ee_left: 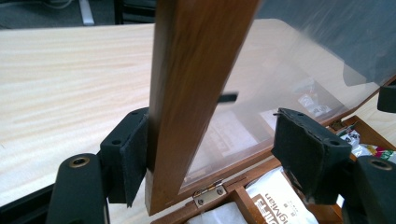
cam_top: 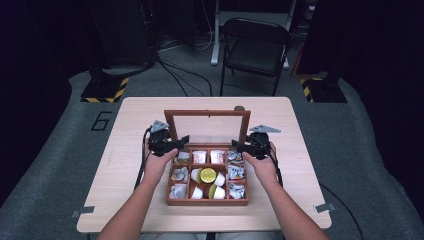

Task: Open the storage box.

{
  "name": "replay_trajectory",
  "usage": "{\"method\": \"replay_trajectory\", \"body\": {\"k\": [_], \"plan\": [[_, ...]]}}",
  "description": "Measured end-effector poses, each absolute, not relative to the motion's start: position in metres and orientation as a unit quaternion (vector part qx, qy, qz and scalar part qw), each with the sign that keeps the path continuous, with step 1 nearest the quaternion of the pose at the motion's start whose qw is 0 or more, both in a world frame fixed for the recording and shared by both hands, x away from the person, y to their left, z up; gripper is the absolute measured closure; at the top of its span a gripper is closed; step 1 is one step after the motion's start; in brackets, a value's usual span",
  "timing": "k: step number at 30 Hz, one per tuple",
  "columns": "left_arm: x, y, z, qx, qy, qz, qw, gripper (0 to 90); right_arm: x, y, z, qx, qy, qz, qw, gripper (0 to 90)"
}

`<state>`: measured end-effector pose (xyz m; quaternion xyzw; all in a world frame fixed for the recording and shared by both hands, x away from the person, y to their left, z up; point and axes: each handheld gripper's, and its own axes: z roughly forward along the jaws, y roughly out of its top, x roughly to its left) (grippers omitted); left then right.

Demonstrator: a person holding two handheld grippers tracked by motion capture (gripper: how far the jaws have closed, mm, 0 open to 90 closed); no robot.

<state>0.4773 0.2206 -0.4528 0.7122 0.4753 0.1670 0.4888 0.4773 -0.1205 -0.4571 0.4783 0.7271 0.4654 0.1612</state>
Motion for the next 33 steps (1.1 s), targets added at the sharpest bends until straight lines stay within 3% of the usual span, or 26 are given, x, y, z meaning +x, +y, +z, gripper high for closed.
{"method": "replay_trajectory", "body": {"k": [16, 25, 33], "plan": [[0.480, 0.213, -0.462, 0.717, 0.483, 0.186, 0.467, 30.3, 0.481, -0.119, -0.460, 0.470, 0.730, 0.466, 0.171, 38.2], [0.482, 0.213, -0.463, 0.713, 0.490, 0.193, 0.463, 33.6, 0.486, -0.119, -0.461, 0.472, 0.728, 0.462, 0.182, 47.5], [0.485, 0.215, -0.465, 0.712, 0.495, 0.195, 0.458, 36.6, 0.491, -0.116, -0.462, 0.468, 0.734, 0.452, 0.194, 49.6]]}}
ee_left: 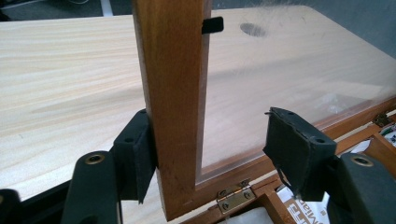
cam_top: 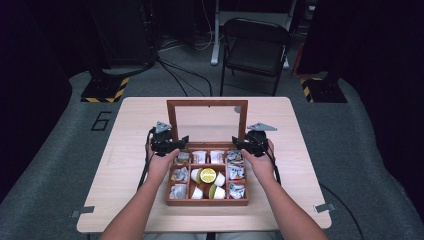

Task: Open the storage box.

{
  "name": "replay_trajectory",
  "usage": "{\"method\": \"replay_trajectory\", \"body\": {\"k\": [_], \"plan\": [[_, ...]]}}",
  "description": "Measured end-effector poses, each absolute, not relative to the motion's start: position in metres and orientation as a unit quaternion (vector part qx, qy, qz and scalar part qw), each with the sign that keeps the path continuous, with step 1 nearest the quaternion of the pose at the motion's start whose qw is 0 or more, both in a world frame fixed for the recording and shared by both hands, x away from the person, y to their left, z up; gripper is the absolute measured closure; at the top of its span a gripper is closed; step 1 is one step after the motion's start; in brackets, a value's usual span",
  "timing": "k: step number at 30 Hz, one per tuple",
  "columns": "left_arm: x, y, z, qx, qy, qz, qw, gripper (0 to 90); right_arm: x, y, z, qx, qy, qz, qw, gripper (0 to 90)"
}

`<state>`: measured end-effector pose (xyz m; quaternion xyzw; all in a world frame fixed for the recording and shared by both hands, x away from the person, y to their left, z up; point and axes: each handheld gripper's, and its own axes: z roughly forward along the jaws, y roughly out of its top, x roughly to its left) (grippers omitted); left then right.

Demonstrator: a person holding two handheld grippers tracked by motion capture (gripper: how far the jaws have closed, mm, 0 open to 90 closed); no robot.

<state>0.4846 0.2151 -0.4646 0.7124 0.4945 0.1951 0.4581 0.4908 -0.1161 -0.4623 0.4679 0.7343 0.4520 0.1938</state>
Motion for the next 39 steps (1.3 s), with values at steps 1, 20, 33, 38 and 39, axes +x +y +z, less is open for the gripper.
{"method": "replay_trajectory", "body": {"k": [1, 20, 33, 38, 39], "plan": [[0.485, 0.215, -0.465, 0.707, 0.499, 0.194, 0.462, 36.9, 0.491, -0.115, -0.462, 0.471, 0.734, 0.451, 0.191, 49.7], [0.499, 0.218, -0.473, 0.702, 0.513, 0.180, 0.460, 37.1, 0.506, -0.117, -0.468, 0.488, 0.728, 0.452, 0.165, 52.9], [0.504, 0.219, -0.474, 0.704, 0.518, 0.163, 0.457, 37.0, 0.512, -0.120, -0.468, 0.497, 0.727, 0.453, 0.142, 54.5], [0.506, 0.220, -0.474, 0.704, 0.521, 0.158, 0.457, 37.0, 0.514, -0.119, -0.469, 0.498, 0.727, 0.451, 0.139, 51.4], [0.506, 0.220, -0.475, 0.703, 0.519, 0.157, 0.459, 37.0, 0.514, -0.118, -0.469, 0.502, 0.725, 0.452, 0.136, 49.4]]}}
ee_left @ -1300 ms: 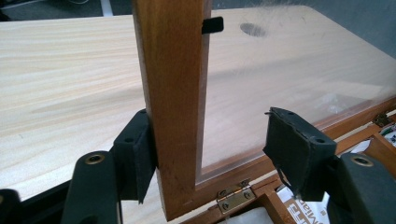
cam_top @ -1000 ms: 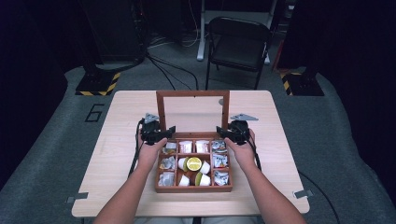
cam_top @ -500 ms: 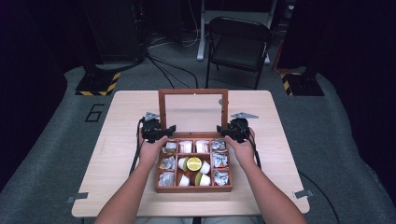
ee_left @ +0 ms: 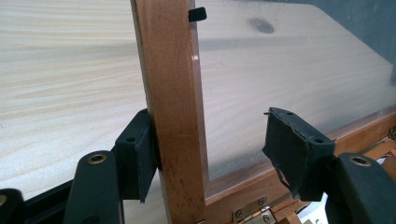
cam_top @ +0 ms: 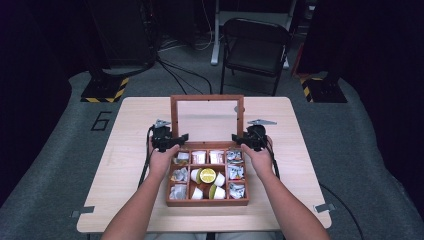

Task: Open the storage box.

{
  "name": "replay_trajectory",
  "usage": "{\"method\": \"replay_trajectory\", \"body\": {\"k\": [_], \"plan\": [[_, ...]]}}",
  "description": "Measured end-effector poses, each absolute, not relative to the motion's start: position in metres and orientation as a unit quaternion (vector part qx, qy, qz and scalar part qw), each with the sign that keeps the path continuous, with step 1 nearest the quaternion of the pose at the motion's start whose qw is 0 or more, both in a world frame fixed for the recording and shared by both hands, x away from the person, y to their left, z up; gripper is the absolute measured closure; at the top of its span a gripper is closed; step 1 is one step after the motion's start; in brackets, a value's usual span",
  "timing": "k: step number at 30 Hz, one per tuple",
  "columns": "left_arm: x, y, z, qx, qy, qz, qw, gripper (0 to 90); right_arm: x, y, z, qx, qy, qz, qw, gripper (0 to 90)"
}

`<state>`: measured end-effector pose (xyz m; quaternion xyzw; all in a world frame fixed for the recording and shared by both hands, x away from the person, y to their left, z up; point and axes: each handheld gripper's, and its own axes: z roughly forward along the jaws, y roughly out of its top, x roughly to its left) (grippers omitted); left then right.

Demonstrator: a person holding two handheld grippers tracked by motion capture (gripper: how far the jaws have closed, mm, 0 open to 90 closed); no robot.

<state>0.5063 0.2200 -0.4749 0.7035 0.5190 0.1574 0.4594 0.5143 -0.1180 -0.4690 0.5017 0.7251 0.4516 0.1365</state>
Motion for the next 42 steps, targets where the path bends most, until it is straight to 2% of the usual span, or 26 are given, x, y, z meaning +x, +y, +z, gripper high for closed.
{"method": "replay_trajectory", "body": {"k": [6, 17, 20, 23, 42], "plan": [[0.508, 0.220, -0.477, 0.700, 0.523, 0.150, 0.462, 36.9, 0.517, -0.114, -0.472, 0.508, 0.718, 0.457, 0.132, 42.0], [0.510, 0.213, -0.477, 0.691, 0.538, 0.154, 0.456, 30.9, 0.515, -0.107, -0.471, 0.510, 0.724, 0.437, 0.159, 40.4], [0.510, 0.208, -0.478, 0.694, 0.539, 0.163, 0.449, 25.9, 0.515, -0.105, -0.471, 0.509, 0.724, 0.435, 0.166, 38.0], [0.511, 0.208, -0.479, 0.692, 0.543, 0.159, 0.449, 24.8, 0.515, -0.101, -0.471, 0.509, 0.725, 0.430, 0.173, 35.2], [0.518, 0.213, -0.484, 0.696, 0.543, 0.135, 0.451, 25.6, 0.524, -0.102, -0.473, 0.525, 0.728, 0.416, 0.145, 33.9]]}}
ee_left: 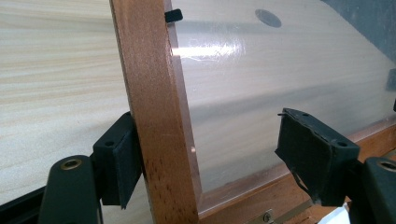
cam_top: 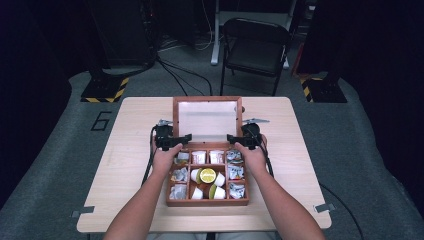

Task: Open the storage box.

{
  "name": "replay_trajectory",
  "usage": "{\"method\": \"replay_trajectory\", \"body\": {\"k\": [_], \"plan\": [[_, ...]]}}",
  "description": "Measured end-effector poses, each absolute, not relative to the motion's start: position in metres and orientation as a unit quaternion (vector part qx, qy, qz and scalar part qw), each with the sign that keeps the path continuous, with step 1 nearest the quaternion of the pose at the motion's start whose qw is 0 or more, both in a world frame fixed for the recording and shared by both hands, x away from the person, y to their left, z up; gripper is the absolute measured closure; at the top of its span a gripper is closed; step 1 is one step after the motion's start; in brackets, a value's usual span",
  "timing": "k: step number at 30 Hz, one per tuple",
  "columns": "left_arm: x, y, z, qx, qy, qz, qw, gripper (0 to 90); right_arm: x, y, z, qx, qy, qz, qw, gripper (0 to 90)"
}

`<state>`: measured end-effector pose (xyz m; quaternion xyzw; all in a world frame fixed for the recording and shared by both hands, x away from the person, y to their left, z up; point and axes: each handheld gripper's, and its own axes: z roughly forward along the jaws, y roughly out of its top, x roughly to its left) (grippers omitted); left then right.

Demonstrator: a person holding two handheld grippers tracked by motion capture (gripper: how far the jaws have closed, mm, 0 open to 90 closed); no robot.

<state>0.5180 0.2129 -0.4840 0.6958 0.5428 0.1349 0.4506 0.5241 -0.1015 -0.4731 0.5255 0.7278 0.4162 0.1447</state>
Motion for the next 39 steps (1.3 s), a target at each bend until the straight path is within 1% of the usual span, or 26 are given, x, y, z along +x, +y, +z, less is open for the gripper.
{"method": "replay_trajectory", "body": {"k": [19, 23, 39], "plan": [[0.525, 0.220, -0.490, 0.695, 0.549, 0.094, 0.455, 26.8, 0.531, -0.105, -0.476, 0.531, 0.728, 0.419, 0.114, 33.6], [0.530, 0.219, -0.486, 0.706, 0.550, 0.085, 0.437, 26.4, 0.532, -0.107, -0.479, 0.533, 0.726, 0.420, 0.110, 33.6], [0.536, 0.223, -0.495, 0.695, 0.566, 0.050, 0.440, 26.4, 0.537, -0.109, -0.485, 0.547, 0.720, 0.418, 0.090, 32.6]]}}
